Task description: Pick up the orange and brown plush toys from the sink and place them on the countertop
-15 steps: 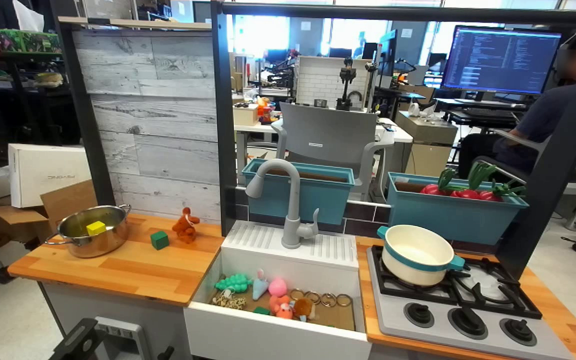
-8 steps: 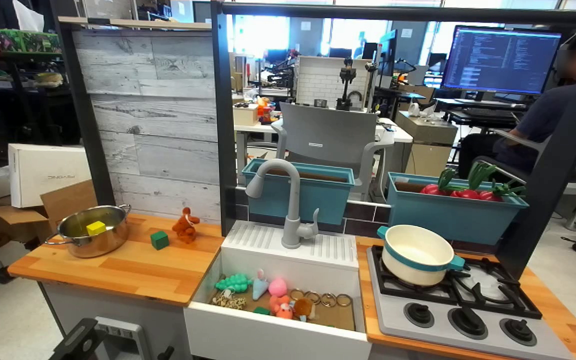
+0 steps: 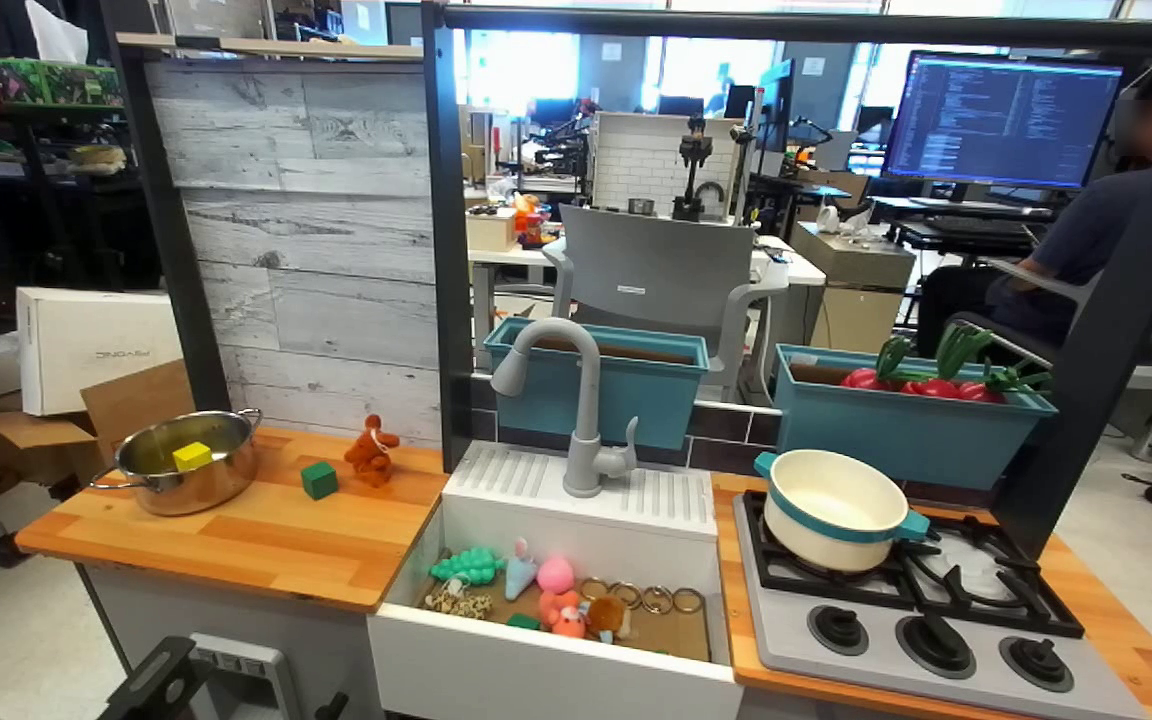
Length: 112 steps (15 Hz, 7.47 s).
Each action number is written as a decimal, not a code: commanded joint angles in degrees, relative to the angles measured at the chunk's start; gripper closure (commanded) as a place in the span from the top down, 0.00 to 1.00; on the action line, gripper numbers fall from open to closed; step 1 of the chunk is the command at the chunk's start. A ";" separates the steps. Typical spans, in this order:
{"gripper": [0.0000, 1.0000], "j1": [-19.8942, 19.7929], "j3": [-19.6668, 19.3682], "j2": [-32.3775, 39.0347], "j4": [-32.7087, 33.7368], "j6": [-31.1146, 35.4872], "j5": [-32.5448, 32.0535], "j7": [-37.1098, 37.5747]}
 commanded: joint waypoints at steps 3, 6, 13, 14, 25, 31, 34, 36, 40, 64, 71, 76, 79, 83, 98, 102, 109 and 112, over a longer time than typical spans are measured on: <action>1.00 0.64 -1.38 1.97 -0.94 3.82 0.04 3.10; 1.00 -0.50 -1.95 7.07 -1.28 8.87 -0.67 6.63; 1.00 -2.19 -4.21 23.13 -0.59 25.62 -7.18 11.99; 1.00 -2.31 -4.79 25.77 0.23 27.17 -8.45 12.31; 1.00 -2.43 -13.55 46.60 14.27 34.32 -22.69 9.39; 1.00 -3.63 -15.39 57.12 25.42 28.71 -22.25 0.02; 1.00 -4.62 -14.31 62.45 31.26 22.29 -19.52 -9.05; 1.00 -3.41 -15.23 65.29 34.03 20.32 -20.81 -7.84; 1.00 -2.53 -15.89 68.69 36.96 24.37 -21.88 -3.69; 1.00 -3.24 -16.97 94.13 53.13 43.88 -9.61 5.68; 1.00 -6.01 -11.89 101.26 56.38 38.05 -5.88 -5.98; 1.00 -6.65 -13.01 103.42 60.69 33.88 -5.38 -9.58; 1.00 -6.88 -15.81 103.21 61.02 37.76 -6.04 -5.16; 1.00 -8.10 -18.42 102.08 58.79 41.65 -6.08 -0.72; 1.00 -12.61 -17.77 109.19 63.54 37.49 -5.36 -6.52; 0.75 -11.91 -17.20 111.71 67.79 34.03 -5.55 -9.53; 0.27 -11.44 -16.25 110.10 66.38 34.32 -5.99 -11.56; 0.05 -11.54 -15.55 106.66 62.29 37.90 -5.72 -11.54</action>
